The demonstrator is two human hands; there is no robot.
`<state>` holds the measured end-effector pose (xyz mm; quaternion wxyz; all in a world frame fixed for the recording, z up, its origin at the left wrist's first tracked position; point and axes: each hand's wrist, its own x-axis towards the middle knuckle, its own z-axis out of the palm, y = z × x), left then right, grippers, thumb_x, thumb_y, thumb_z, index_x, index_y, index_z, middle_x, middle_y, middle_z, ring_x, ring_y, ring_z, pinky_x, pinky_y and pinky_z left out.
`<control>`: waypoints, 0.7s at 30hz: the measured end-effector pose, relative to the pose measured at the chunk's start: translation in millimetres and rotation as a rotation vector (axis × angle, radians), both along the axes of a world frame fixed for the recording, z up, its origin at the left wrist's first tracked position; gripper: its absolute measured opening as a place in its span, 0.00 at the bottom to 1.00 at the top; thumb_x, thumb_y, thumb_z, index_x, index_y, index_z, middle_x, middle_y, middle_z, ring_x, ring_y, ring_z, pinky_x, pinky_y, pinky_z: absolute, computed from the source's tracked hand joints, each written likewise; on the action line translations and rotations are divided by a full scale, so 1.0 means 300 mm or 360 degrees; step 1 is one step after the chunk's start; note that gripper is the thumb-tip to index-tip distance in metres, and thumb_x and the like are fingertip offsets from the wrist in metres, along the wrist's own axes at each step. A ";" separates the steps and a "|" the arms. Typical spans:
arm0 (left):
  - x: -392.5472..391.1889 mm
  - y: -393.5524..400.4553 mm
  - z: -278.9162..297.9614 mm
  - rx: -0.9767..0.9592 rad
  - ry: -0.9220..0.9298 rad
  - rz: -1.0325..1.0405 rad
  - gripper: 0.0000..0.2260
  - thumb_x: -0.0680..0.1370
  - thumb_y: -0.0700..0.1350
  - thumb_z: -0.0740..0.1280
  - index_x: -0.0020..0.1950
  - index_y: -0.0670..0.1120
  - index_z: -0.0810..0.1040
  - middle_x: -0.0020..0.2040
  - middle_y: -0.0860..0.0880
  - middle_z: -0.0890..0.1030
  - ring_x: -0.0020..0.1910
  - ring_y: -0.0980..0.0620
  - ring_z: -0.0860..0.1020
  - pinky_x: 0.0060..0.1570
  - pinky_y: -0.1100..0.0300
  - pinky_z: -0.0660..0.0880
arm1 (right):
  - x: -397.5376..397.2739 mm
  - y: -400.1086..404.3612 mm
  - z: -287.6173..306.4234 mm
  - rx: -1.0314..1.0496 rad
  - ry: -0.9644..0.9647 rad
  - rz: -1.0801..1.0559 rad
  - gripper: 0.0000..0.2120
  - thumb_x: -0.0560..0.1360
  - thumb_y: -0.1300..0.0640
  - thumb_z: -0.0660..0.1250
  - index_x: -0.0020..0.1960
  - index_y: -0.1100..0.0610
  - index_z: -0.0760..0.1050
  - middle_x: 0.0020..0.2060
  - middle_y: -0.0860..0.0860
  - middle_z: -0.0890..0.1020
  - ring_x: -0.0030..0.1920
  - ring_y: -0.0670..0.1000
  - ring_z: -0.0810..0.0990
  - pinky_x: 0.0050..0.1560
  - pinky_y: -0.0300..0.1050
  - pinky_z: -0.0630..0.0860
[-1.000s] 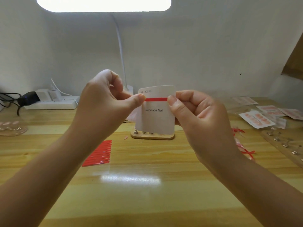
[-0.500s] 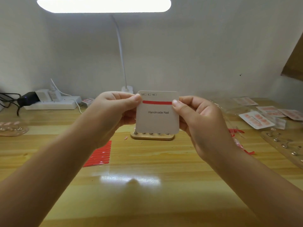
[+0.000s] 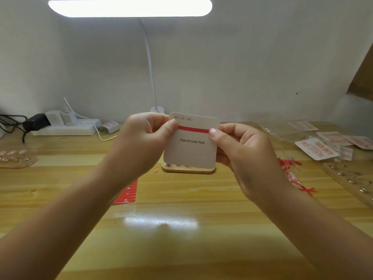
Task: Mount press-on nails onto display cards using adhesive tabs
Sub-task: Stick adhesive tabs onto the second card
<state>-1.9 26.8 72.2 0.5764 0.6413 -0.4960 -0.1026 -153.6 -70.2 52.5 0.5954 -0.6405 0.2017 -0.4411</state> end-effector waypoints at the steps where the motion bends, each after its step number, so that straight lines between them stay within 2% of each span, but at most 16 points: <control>1: 0.000 -0.001 -0.002 0.0005 0.0012 -0.0008 0.11 0.80 0.45 0.65 0.43 0.53 0.85 0.42 0.49 0.86 0.44 0.41 0.83 0.48 0.41 0.80 | 0.000 -0.002 -0.002 -0.0003 0.0012 -0.0018 0.02 0.77 0.61 0.67 0.46 0.58 0.78 0.39 0.51 0.86 0.43 0.51 0.86 0.45 0.49 0.83; 2: 0.000 -0.002 -0.002 0.0010 0.0055 -0.0028 0.11 0.80 0.43 0.64 0.43 0.51 0.85 0.42 0.48 0.86 0.44 0.40 0.83 0.46 0.43 0.81 | 0.001 -0.004 -0.003 -0.0002 0.0027 -0.0031 0.03 0.77 0.61 0.67 0.47 0.58 0.78 0.40 0.52 0.86 0.43 0.51 0.86 0.47 0.51 0.83; 4: 0.003 -0.002 0.003 0.0021 0.0214 -0.0127 0.13 0.81 0.40 0.61 0.44 0.47 0.84 0.41 0.46 0.86 0.42 0.46 0.84 0.42 0.53 0.81 | 0.000 -0.004 -0.001 0.0002 0.0048 -0.0040 0.03 0.78 0.61 0.66 0.48 0.58 0.79 0.41 0.53 0.86 0.45 0.53 0.86 0.51 0.58 0.82; 6: 0.004 -0.001 0.013 0.0047 0.0383 -0.0203 0.15 0.82 0.38 0.57 0.44 0.42 0.82 0.40 0.44 0.85 0.40 0.48 0.83 0.38 0.59 0.81 | -0.001 -0.003 -0.001 -0.0009 0.0057 -0.0031 0.04 0.78 0.61 0.65 0.48 0.58 0.79 0.42 0.53 0.86 0.45 0.53 0.86 0.52 0.59 0.81; 10: 0.009 -0.017 0.020 0.0104 0.0602 -0.0137 0.16 0.82 0.42 0.55 0.46 0.39 0.81 0.39 0.44 0.85 0.37 0.48 0.83 0.33 0.62 0.78 | -0.003 -0.003 0.001 -0.0023 0.0038 0.0003 0.06 0.79 0.62 0.64 0.47 0.57 0.79 0.41 0.52 0.86 0.44 0.51 0.86 0.47 0.50 0.83; 12: 0.011 -0.020 0.019 0.0120 0.0598 -0.0120 0.16 0.82 0.43 0.55 0.47 0.39 0.81 0.39 0.44 0.85 0.37 0.49 0.83 0.33 0.62 0.78 | -0.003 -0.003 0.003 -0.0009 0.0026 0.0026 0.07 0.80 0.63 0.62 0.48 0.57 0.79 0.41 0.53 0.86 0.44 0.51 0.86 0.44 0.45 0.83; 16: 0.010 -0.008 0.007 0.0099 0.0390 -0.0071 0.10 0.81 0.43 0.59 0.51 0.45 0.80 0.41 0.49 0.85 0.41 0.52 0.83 0.36 0.62 0.78 | -0.006 0.003 0.008 0.0001 0.0001 0.0063 0.08 0.80 0.63 0.62 0.48 0.58 0.79 0.41 0.53 0.86 0.43 0.51 0.86 0.42 0.43 0.82; 18: 0.005 -0.006 -0.003 0.0030 0.0036 0.0187 0.09 0.80 0.47 0.62 0.59 0.50 0.77 0.50 0.53 0.82 0.46 0.57 0.81 0.40 0.68 0.75 | -0.006 0.010 0.011 -0.0023 -0.0003 0.0068 0.07 0.79 0.63 0.62 0.48 0.57 0.79 0.41 0.52 0.86 0.43 0.50 0.86 0.42 0.42 0.83; 20: -0.009 0.001 -0.007 -0.0095 -0.0451 0.0406 0.17 0.78 0.51 0.65 0.67 0.56 0.70 0.60 0.55 0.73 0.52 0.60 0.76 0.45 0.73 0.73 | -0.006 0.018 0.013 -0.0081 0.0011 0.0071 0.08 0.79 0.65 0.63 0.48 0.56 0.80 0.40 0.51 0.87 0.43 0.50 0.86 0.44 0.45 0.83; 21: -0.019 0.005 -0.005 -0.0152 -0.0622 0.0435 0.19 0.77 0.52 0.65 0.68 0.57 0.70 0.62 0.54 0.70 0.56 0.60 0.74 0.51 0.72 0.72 | -0.005 0.024 0.014 -0.0123 0.0021 0.0076 0.09 0.78 0.65 0.63 0.48 0.55 0.80 0.40 0.51 0.87 0.43 0.50 0.86 0.45 0.47 0.83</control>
